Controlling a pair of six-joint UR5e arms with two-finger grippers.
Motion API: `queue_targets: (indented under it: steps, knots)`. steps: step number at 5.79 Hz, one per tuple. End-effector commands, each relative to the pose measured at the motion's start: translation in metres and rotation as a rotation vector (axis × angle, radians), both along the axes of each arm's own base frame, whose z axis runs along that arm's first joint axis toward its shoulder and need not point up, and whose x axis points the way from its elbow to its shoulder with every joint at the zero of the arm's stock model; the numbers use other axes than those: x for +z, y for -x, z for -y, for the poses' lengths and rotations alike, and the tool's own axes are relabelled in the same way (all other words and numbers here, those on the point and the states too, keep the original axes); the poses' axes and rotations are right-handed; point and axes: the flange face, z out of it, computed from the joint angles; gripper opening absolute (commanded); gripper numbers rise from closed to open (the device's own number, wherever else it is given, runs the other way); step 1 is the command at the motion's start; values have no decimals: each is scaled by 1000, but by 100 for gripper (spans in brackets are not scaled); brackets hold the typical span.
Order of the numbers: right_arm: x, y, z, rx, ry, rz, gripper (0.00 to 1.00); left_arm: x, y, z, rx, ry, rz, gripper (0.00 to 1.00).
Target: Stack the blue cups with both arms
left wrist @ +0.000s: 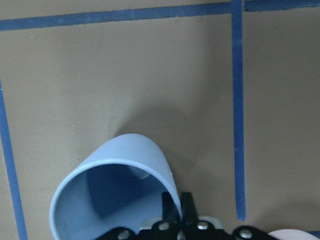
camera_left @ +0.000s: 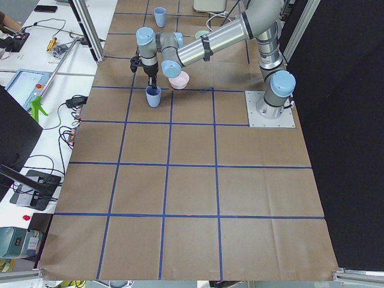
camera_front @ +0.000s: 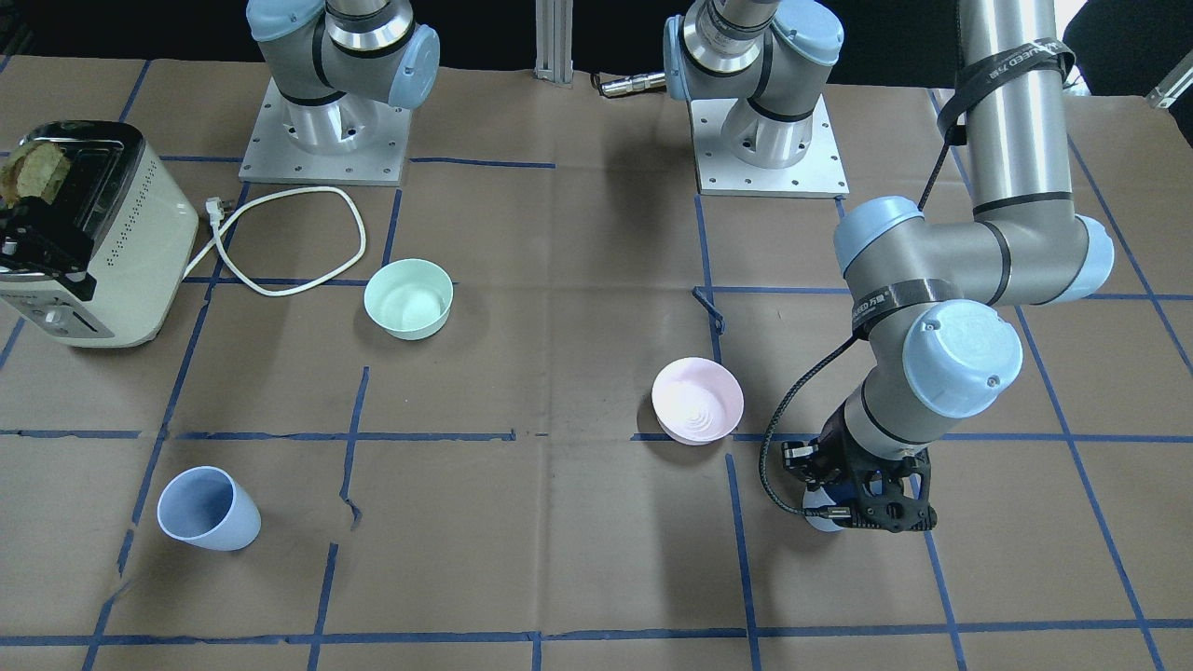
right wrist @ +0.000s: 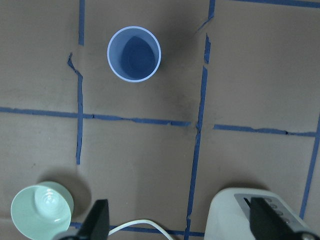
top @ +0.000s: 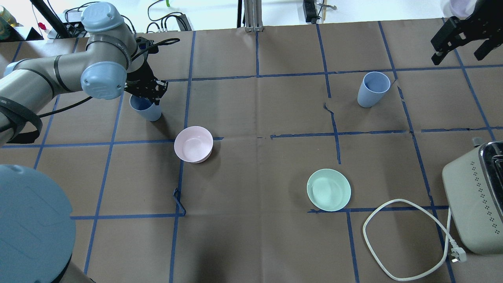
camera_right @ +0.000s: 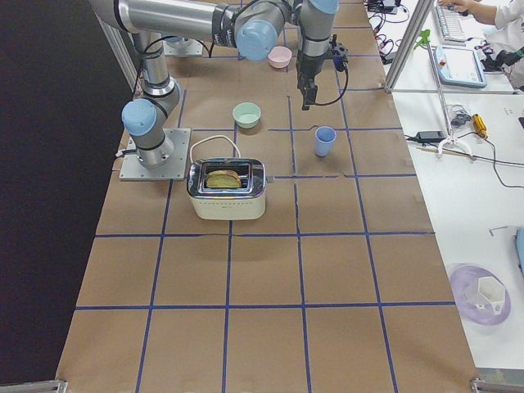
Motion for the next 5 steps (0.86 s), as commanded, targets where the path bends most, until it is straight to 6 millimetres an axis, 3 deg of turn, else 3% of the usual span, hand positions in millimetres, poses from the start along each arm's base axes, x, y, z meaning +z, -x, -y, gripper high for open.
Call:
queue_targets:
  steps: [1,2,3,4,5]
  knots:
    - [-51,6,37,-55,-20,22,100,26,30,5,-14,48,-4,0]
    - [-77,0,55,-43,-19,21,100,38,81,6,-15,79,-4,0]
    - [-118,-6,74,-26,-30,22,100,50,129,9,-5,114,-24,0]
    - [-146,-7,76,-24,-14,19,100,50,185,6,-20,130,-42,0]
    - [-161,-11,72,-21,1,15,100,48,246,-1,-41,146,-53,0]
